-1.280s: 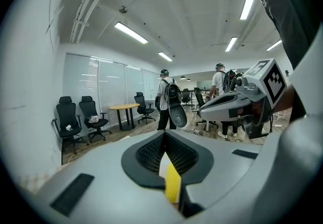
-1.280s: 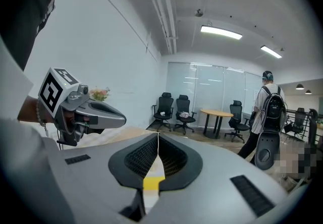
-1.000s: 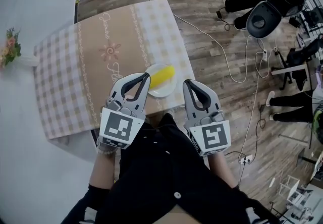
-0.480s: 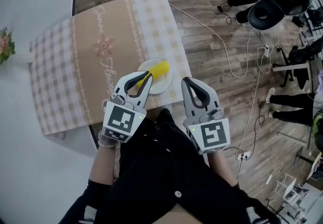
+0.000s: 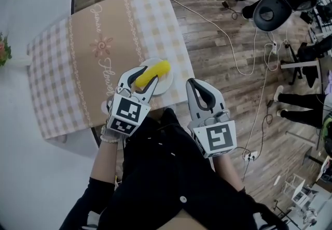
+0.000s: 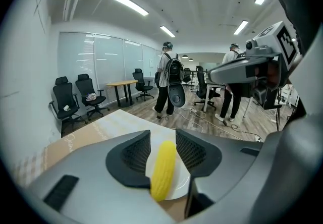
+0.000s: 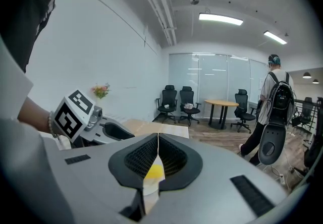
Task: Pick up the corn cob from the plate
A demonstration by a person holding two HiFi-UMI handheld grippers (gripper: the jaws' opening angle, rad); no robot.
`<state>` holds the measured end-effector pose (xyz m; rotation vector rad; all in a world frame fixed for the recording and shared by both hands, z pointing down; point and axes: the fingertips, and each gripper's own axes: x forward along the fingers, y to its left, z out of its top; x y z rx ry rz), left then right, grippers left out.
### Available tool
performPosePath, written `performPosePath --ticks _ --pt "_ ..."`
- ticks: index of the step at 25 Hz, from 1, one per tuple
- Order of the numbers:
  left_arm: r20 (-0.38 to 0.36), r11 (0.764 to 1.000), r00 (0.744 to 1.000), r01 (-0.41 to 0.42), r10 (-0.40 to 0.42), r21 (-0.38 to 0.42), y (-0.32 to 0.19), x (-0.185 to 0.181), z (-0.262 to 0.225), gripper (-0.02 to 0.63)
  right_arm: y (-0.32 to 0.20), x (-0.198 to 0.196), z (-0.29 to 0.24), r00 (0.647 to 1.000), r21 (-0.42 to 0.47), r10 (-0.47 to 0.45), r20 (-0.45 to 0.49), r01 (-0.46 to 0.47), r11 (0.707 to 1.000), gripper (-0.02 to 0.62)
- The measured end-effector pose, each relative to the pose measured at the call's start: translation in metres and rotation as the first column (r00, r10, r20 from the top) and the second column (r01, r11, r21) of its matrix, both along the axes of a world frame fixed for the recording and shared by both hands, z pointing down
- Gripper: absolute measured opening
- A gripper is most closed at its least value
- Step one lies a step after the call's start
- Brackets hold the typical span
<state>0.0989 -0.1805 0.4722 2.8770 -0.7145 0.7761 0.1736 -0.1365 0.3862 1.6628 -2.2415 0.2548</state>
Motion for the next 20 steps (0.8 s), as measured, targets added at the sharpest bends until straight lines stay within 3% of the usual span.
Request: performPosePath --ticks 7,13,20 --pt "0.065 0.994 0.998 -0.006 0.013 -0.107 0.004 0.004 0.046 0.215 0.0 0.004 0.004 1.0 -0.008 0.008 0.012 -0.008 1.0 0.041" --pt "0.18 0.993 0.981 -0.047 0.066 -0.109 0.006 0.009 0.08 0.228 0.003 0.006 0.007 1.0 -0.027 0.018 0.011 -0.018 0.999 0.041" --pt "0.201 0.98 0.976 -0.041 0.081 -0.195 0.003 0.016 0.111 0.249 0.007 0.01 0.012 0.999 -0.04 0.042 0.008 -0.042 0.998 0.041"
